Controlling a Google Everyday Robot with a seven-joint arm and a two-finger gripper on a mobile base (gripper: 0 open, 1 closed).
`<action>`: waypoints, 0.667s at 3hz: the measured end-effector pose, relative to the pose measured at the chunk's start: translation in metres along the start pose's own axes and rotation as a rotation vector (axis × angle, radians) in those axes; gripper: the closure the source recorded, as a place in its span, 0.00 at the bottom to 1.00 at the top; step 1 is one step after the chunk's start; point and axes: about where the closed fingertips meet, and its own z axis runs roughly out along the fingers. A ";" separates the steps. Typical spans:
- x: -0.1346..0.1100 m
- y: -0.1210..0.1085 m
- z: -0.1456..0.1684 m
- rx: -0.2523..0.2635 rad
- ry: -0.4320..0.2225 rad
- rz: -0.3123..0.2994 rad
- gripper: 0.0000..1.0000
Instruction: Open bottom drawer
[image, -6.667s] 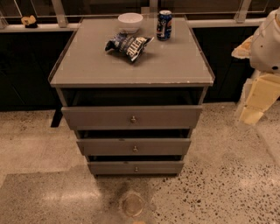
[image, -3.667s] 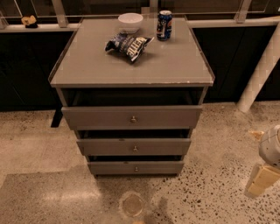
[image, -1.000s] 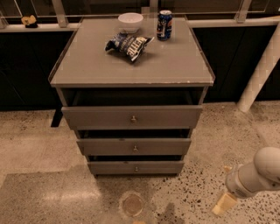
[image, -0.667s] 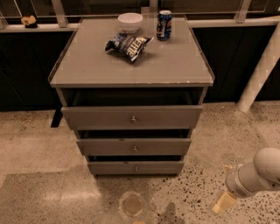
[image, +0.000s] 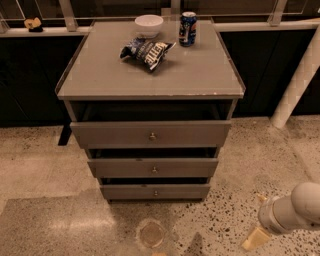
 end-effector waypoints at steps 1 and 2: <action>0.023 0.006 0.033 0.037 -0.025 0.003 0.00; 0.041 0.008 0.076 0.039 -0.022 0.022 0.00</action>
Offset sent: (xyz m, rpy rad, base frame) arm -0.0075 -0.0066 -0.1446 0.0038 -0.0257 -0.0578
